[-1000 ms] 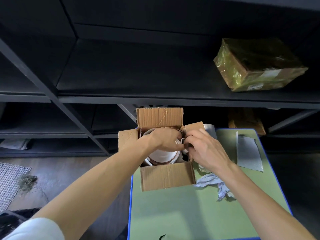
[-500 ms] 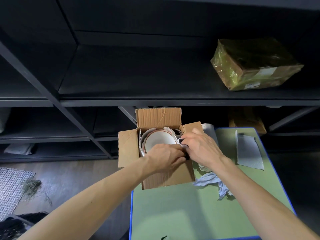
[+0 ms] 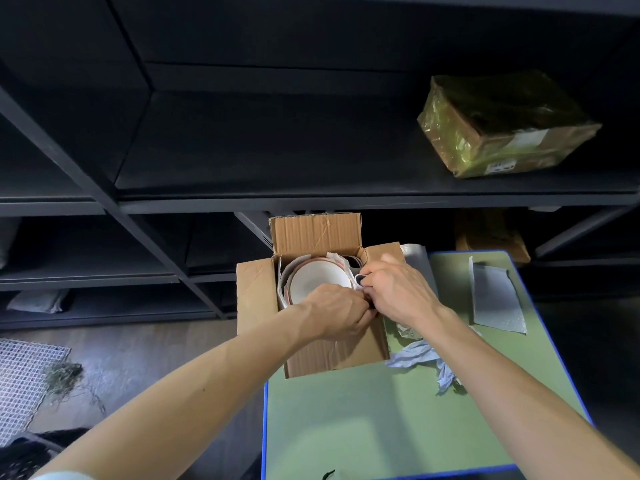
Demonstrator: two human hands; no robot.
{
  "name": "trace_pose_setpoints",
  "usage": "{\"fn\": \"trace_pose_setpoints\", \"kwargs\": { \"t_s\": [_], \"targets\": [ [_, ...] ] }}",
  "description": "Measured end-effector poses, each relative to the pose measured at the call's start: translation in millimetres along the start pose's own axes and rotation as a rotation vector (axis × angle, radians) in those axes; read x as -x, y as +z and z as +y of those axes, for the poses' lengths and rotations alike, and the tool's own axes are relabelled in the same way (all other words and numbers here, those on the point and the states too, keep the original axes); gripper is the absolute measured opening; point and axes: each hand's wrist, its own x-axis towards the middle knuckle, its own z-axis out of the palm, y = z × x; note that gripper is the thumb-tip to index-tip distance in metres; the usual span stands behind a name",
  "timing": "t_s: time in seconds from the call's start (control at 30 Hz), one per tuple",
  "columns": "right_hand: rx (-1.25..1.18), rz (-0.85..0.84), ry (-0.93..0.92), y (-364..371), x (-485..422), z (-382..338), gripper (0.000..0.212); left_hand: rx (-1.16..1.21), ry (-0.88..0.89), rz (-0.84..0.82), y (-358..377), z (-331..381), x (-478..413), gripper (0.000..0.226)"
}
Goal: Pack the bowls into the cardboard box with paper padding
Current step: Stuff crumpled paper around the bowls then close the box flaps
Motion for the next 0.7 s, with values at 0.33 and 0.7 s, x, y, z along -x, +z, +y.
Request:
{"fn": "trace_pose_setpoints", "kwargs": {
  "t_s": [0.33, 0.7],
  "targets": [
    [0.161, -0.075, -0.016, 13.4, -9.5, 3.0, 0.024, 0.141, 0.084, -0.106, -4.4, -12.8, -8.3, 0.019],
    [0.221, -0.102, -0.069, -4.4, -2.7, -11.3, 0.014, 0.139, 0.182, 0.027, 2.6, -25.7, 5.6, 0.021]
  ]
}}
